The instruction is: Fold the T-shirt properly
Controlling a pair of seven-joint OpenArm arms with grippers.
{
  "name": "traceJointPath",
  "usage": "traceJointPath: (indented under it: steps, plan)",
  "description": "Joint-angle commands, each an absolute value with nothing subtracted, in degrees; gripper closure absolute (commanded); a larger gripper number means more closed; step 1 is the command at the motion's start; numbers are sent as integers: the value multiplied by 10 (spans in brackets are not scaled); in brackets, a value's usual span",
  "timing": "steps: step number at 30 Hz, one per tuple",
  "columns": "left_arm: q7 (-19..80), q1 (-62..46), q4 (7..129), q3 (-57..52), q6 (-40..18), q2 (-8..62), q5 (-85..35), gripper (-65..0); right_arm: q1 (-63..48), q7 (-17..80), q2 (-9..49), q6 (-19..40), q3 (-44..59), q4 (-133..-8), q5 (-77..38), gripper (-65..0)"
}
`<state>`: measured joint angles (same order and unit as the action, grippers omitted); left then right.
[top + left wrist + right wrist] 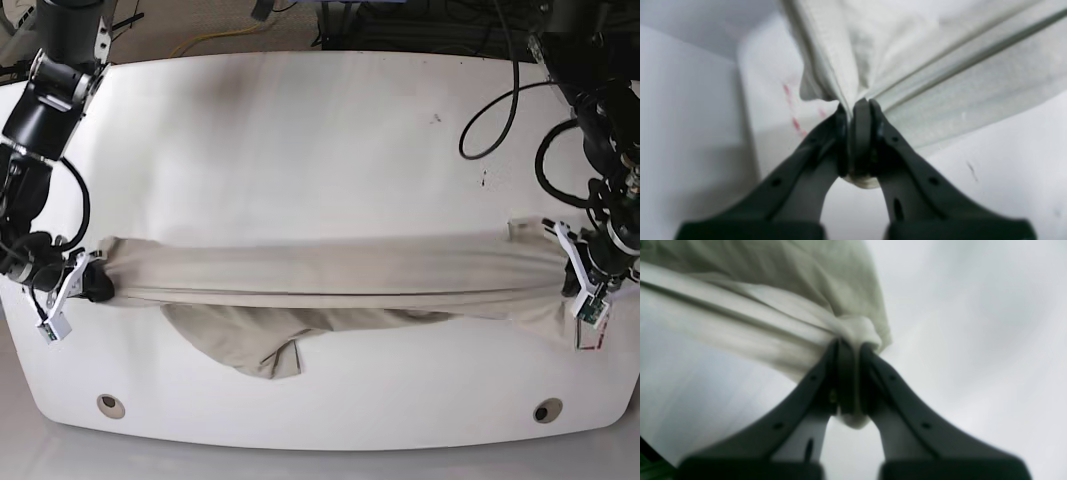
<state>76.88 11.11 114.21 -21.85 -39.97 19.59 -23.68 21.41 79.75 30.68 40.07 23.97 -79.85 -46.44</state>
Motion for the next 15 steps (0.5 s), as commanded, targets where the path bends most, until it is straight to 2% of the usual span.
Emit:
traceJointPath:
  steps: [1,6,15]
  plan:
    - [764,86,1152,-224,-400,218,-251,0,187,790,317,400,270,-840,-465,0]
    - [761,-22,1152,-223,-400,225,-268,0,100,789,309,400,291,-863,-466,0]
    - [718,-131,1148,-218,-400,267,-267,0,7,789,296,400,314,-864,-466,0]
